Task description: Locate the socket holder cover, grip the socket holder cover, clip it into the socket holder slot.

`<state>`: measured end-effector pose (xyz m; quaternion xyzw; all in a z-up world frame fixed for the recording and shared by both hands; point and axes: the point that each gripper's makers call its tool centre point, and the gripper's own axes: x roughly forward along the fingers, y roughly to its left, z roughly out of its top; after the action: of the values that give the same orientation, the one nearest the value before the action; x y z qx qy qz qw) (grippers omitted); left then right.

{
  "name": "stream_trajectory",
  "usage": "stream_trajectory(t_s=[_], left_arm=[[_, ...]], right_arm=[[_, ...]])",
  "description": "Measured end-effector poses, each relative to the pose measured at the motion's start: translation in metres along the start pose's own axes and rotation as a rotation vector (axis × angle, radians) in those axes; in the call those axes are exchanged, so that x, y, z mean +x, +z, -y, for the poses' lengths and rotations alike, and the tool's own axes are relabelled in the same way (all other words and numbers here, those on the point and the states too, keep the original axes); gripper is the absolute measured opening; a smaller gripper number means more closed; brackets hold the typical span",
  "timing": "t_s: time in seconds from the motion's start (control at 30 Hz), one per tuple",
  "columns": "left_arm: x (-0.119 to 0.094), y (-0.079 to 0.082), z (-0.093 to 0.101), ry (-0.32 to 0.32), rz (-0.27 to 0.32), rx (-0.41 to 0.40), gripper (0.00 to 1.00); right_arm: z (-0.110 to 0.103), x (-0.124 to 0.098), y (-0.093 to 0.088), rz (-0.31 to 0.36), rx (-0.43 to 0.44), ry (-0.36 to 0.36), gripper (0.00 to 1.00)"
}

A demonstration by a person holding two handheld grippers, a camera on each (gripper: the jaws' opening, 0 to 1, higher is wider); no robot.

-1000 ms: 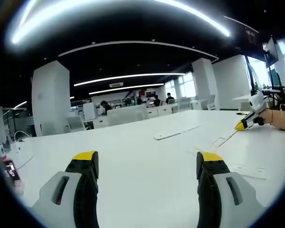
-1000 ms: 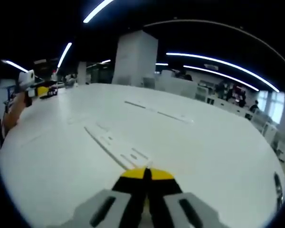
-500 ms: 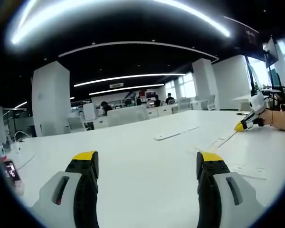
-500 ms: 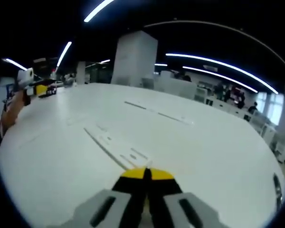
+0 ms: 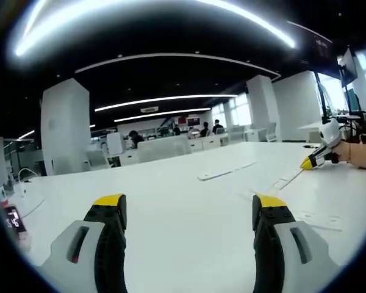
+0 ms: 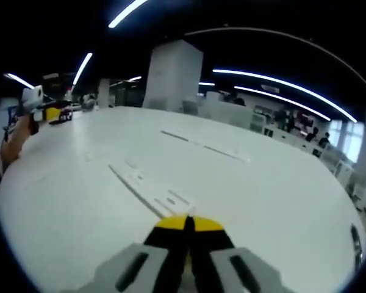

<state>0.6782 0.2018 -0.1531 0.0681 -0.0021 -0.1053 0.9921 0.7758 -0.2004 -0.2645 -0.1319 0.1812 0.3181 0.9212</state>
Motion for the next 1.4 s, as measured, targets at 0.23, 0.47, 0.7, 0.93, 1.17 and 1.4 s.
stream_trajectory(t_s=[0.23,0.47,0.7,0.93,1.17,1.4], left_arm=[[-0.0024,-0.0007,0.0004,0.003,-0.004,0.001,0.83],[-0.0050,-0.0005,0.0001,0.004,-0.003,0.001,0.83],[-0.0060,0.0001,-0.0009,0.003,0.000,0.000,0.83],[-0.0058,-0.0005,-0.0004,0.000,-0.003,0.000,0.83],[-0.0051,-0.0018,-0.0001,0.001,-0.007,0.001,0.83],[-0.0044,-0.0013,-0.0005,0.001,-0.006,0.001,0.83]], right_arm=[[-0.0010,-0.0007,0.0009,0.001,-0.016,-0.020,0.04],[-0.0046,-0.0023,0.0007,0.000,-0.019,-0.028,0.04],[-0.0064,-0.0011,0.0018,0.000,-0.028,-0.033,0.04],[-0.0070,-0.0008,0.0018,0.001,-0.029,-0.035,0.04],[-0.0070,0.0001,0.0023,0.004,-0.044,-0.043,0.04],[-0.0078,0.0002,0.0020,0.006,-0.046,-0.051,0.04]])
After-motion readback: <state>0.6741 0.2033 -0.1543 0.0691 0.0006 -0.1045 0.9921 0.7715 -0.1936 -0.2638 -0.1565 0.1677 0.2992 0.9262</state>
